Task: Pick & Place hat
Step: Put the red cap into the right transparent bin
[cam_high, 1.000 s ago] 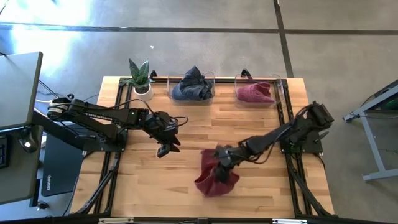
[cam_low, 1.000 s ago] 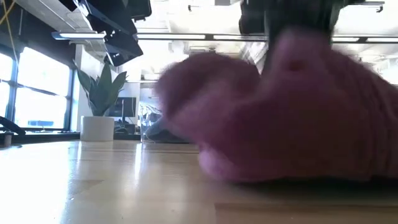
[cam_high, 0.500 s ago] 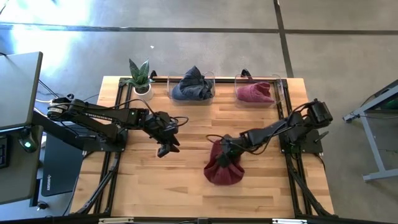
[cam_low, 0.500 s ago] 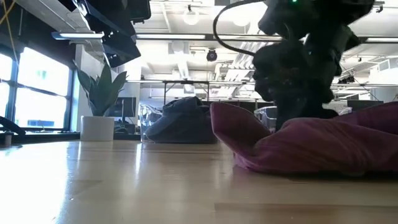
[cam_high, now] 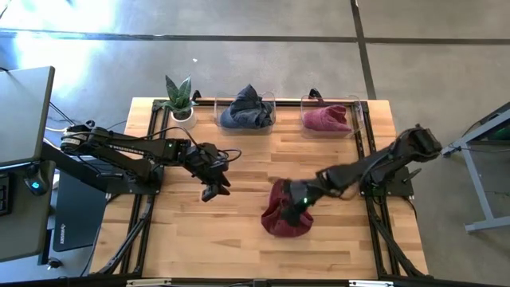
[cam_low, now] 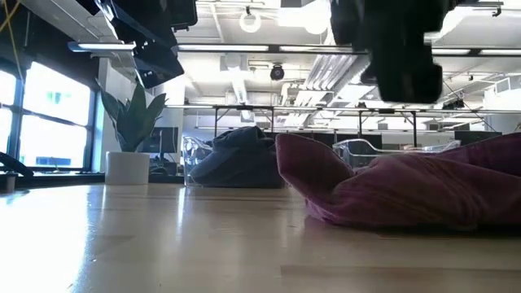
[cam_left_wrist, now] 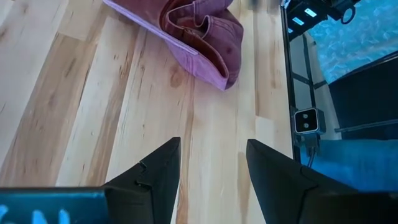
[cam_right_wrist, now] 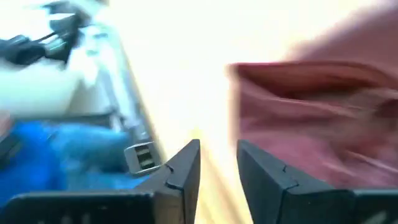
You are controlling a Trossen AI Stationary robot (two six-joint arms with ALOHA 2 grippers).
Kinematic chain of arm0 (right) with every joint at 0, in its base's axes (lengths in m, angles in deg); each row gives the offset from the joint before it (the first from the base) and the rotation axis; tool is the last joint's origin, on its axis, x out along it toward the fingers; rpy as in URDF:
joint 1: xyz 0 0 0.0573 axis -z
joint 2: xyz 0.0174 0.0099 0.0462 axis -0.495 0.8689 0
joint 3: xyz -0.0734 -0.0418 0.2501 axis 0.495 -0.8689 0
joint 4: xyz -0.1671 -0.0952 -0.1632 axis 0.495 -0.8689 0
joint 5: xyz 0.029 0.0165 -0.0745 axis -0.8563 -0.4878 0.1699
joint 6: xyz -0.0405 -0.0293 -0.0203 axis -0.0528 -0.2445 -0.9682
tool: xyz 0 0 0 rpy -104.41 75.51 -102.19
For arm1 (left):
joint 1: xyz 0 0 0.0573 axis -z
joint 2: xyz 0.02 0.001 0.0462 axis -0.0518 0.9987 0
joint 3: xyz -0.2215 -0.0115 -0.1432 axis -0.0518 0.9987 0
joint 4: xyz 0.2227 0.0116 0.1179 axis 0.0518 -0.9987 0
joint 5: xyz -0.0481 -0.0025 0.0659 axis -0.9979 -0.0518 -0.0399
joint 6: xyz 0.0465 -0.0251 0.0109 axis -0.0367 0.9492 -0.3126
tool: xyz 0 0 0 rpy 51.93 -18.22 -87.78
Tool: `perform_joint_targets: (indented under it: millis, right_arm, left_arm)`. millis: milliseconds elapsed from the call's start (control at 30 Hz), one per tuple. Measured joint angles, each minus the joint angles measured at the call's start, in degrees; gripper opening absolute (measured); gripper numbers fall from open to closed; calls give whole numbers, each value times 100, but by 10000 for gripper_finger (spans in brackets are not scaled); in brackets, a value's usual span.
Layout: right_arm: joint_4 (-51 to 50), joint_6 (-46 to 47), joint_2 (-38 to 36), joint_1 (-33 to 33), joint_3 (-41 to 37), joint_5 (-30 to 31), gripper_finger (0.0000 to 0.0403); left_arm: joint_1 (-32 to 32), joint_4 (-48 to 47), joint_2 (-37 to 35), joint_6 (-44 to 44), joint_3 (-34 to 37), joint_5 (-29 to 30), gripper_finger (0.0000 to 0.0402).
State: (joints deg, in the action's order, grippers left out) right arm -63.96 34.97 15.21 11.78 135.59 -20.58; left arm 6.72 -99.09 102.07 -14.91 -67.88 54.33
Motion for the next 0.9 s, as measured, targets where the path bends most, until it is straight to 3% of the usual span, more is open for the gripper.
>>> perform_joint_targets:
  millis: [67,200,300,433,533,767,900]
  right_arm:
    - [328,-203,149,-277,35,230,89]
    - [-146,313,779,-556,1,628,45]
    - [203,369,1360,-514,0,249,10]
    - [373,333,1742,-285,3,-188,11]
    - [342,301,1419,-151,1,337,7]
    - [8,60,63,-303,13,2411,8]
    - [-29,240,-372,-547,13,2602,2]
  left_arm:
    - [0,9,0,-3,0,14,178]
    - [0,32,0,-77,0,121,178]
    - [0,82,0,-198,0,183,178]
    - [0,230,0,-304,0,181,178]
    - [0,225,0,-247,-13,18,178]
    - [0,-121,2,-130,-368,42,178]
    - [0,-129,7,-125,-389,44,178]
